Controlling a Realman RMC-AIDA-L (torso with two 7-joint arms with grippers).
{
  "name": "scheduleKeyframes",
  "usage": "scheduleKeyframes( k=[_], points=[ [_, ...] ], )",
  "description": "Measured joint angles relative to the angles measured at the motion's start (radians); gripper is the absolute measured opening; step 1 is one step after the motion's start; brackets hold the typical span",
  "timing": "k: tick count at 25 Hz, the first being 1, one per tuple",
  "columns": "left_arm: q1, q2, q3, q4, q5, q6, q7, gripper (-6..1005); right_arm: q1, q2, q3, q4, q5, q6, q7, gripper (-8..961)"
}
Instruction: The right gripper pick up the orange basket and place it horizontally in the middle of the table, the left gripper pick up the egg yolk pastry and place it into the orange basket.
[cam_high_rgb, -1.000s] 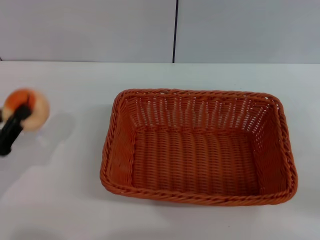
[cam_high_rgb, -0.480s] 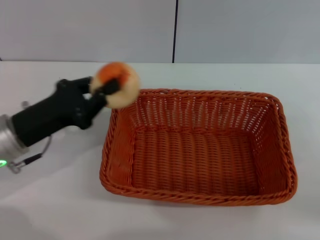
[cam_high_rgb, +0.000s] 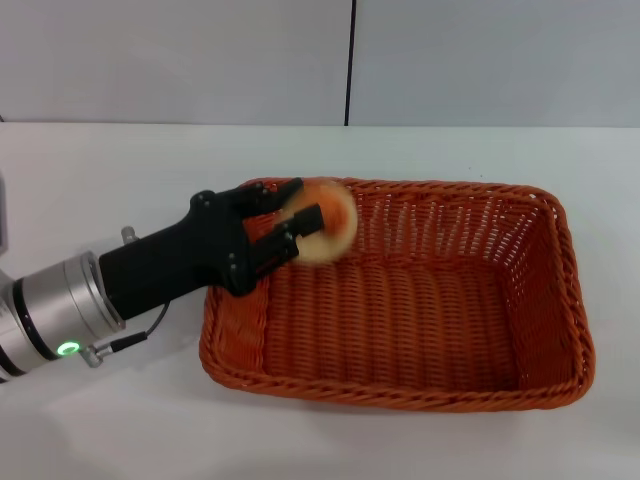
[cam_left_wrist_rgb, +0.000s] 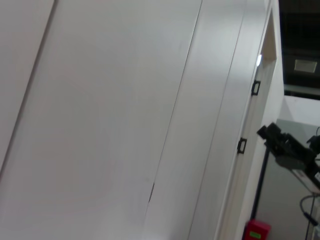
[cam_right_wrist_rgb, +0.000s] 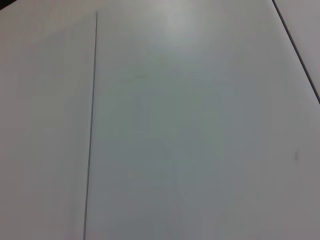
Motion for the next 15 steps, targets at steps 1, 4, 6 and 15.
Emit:
scheduleKeyframes(
  k=[1, 4, 6, 15],
  points=[
    [0.001, 0.0, 0.004, -0.01, 0.0, -0.017, 0.004, 202, 0.0, 0.0, 0.0, 0.0, 0.0, 0.0, 0.0, 436],
    [0.013, 0.001, 0.022, -0.018, 0.0, -0.04, 0.013, 272, -0.001, 0.0, 0.0, 0.0, 0.0, -0.001, 0.0, 438],
    [0.024, 0.002, 0.018, -0.013, -0.005, -0.041, 0.014, 376, -0.002, 0.0, 0.0, 0.003, 0.0, 0.0, 0.0, 440],
    [0.131, 0.01, -0.124, 0.094, -0.063, -0.019, 0.034, 739, 0.005, -0.002, 0.077, 0.054, -0.002, 0.084, -0.007, 447]
  ],
)
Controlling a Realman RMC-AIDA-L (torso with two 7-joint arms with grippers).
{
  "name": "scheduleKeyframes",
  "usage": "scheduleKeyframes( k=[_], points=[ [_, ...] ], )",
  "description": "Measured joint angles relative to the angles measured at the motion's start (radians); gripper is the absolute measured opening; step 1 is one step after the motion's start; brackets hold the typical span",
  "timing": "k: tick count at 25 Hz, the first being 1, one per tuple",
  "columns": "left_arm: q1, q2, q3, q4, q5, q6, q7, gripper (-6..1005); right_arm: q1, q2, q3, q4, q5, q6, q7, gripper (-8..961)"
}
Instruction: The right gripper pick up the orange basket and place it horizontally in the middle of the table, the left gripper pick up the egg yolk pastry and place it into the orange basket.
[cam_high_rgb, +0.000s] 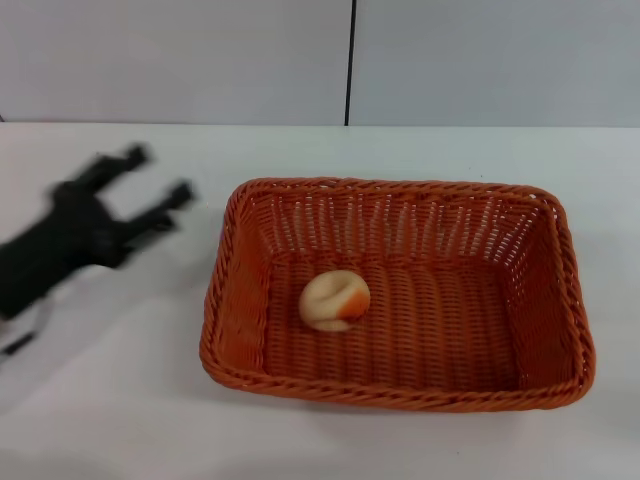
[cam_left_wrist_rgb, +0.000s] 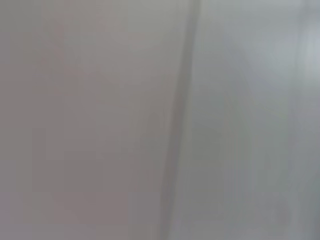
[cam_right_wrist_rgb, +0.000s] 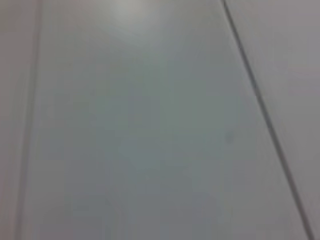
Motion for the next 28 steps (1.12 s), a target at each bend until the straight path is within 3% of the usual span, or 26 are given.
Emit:
scheduleKeyframes(
  k=[1, 3, 4, 5, 9, 15, 19, 28],
  points=[
    [0.03, 0.001, -0.036, 0.024, -0.031, 0.001, 0.009, 762, -0.001, 0.0, 0.006, 0.002, 0.0, 0.019, 0.0, 448],
    [0.03, 0.001, -0.036, 0.024, -0.031, 0.001, 0.009, 807, -0.003, 0.0, 0.018, 0.011, -0.001, 0.058, -0.005, 449],
    [0.102, 0.001, -0.111, 0.052, -0.12, 0.001, 0.054, 830, -0.003, 0.0, 0.027, 0.018, -0.001, 0.07, -0.011, 450],
    [0.133, 0.001, -0.146, 0.052, -0.159, 0.0, 0.084, 829, -0.003, 0.0, 0.04, 0.031, -0.001, 0.078, -0.031, 451],
    [0.208, 0.0, -0.256, 0.038, -0.247, -0.017, 0.152, 827, 0.005, 0.0, 0.095, 0.107, -0.001, 0.088, -0.141, 454],
    [0.283, -0.001, -0.403, 0.003, -0.268, -0.034, 0.222, 827, 0.007, 0.001, 0.11, 0.157, -0.001, 0.144, -0.185, 666],
    [0.316, -0.001, -0.454, -0.006, -0.268, -0.043, 0.241, 827, 0.011, 0.001, 0.11, 0.178, -0.001, 0.152, -0.217, 666],
    [0.335, 0.0, -0.464, -0.025, -0.27, -0.04, 0.242, 827, 0.026, 0.002, 0.104, 0.198, -0.005, 0.155, -0.22, 666]
  ],
)
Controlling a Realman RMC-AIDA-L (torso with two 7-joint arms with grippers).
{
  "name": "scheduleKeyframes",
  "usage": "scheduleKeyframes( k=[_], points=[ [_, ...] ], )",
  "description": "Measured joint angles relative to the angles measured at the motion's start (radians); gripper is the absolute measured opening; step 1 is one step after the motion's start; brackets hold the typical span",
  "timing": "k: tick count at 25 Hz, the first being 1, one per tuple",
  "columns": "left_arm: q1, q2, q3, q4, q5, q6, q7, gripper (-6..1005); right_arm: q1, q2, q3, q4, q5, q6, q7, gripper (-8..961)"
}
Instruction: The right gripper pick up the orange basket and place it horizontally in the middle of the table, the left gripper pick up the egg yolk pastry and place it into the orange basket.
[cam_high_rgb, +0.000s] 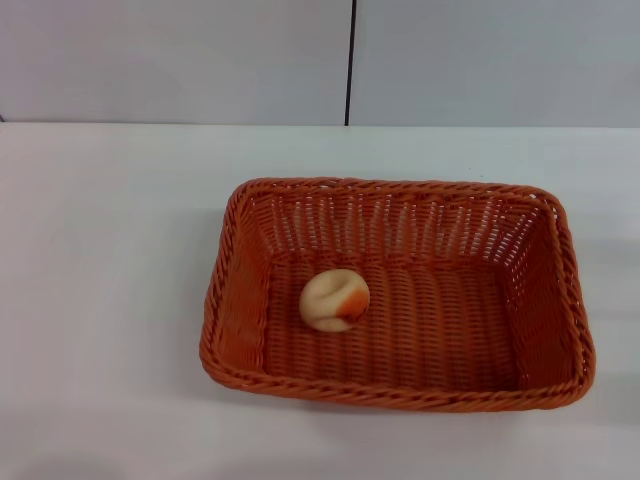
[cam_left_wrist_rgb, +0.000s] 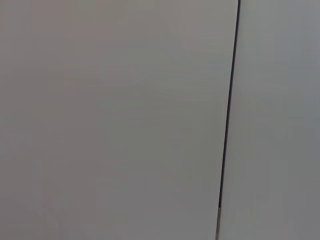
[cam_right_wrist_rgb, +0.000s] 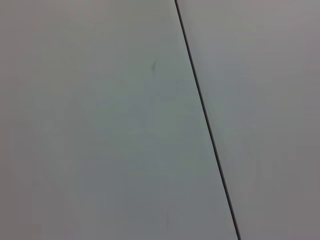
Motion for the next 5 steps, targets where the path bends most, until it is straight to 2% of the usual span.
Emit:
scheduleKeyframes(
  k=[5],
  points=[
    [0.003, -0.001, -0.001, 0.0, 0.0, 0.0, 0.0, 827, -0.001, 0.0, -0.001, 0.003, -0.001, 0.002, 0.001, 666]
  ],
)
